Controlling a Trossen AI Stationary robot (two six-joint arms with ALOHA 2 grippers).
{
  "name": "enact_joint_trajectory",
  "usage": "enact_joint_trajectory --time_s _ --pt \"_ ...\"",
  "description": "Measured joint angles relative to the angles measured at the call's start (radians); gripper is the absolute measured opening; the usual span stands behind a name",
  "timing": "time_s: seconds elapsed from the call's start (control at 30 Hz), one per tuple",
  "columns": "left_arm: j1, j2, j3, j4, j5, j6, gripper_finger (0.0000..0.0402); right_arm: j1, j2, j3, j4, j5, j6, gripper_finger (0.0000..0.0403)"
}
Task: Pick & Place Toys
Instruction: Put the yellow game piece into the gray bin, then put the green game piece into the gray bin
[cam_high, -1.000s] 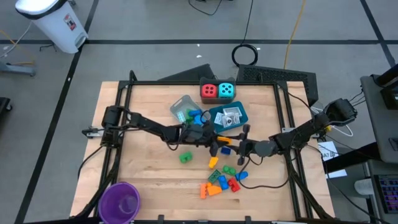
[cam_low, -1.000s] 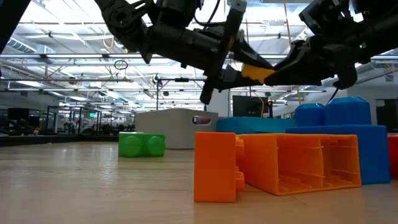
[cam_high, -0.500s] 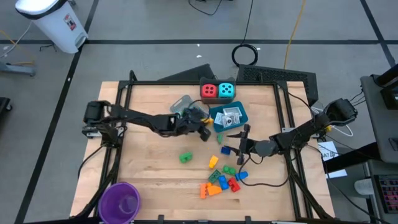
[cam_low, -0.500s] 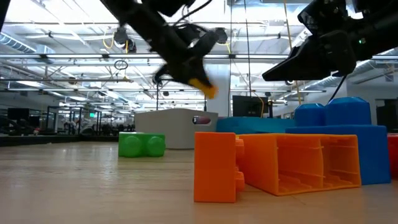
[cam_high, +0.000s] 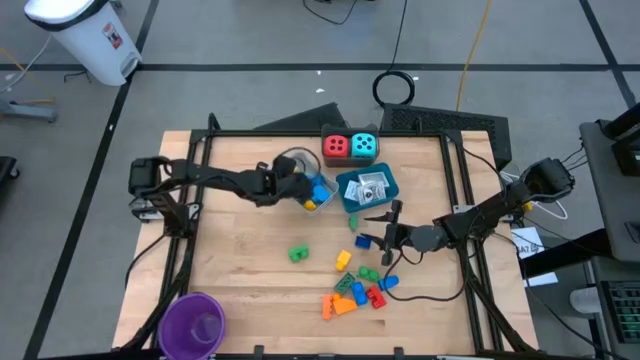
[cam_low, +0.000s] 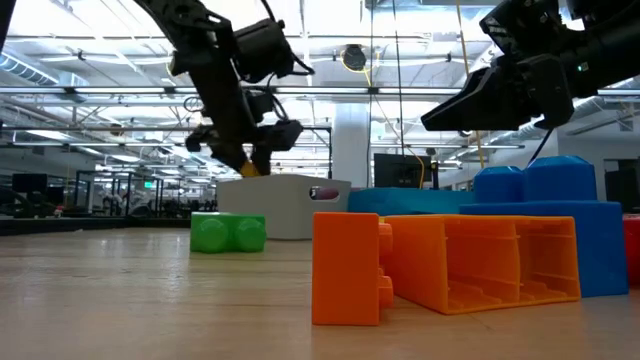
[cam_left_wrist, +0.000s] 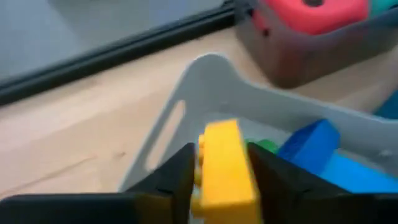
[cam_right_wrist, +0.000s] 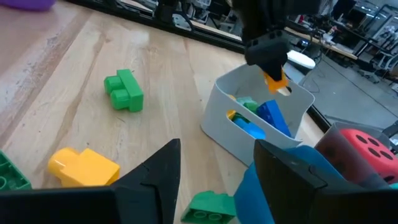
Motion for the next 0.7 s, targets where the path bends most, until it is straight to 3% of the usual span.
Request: enact_joint_trajectory --time_s 0.2,0.33,0.47,0.7 --pt "0.055 0.001 0.016 0.022 0.185 0.165 0.0264 0.000 0.000 0.000 0.000 0.000 0.002 0.0176" --pt "0.068 -0.009 0.060 -0.042 0.332 0.231 0.0313 0.000 0.000 0.000 -0.004 0.000 0.002 0.0172" --pt "0.028 -0.048 0.103 -0.105 0.416 0.196 0.0334 0.000 0.000 0.000 -0.009 0.000 0.002 0.0173" --pt "-0.182 -0.133 0.110 -0.116 0.422 0.192 0.0337 0.000 0.000 0.000 -0.024 0.000 0.002 0.0174"
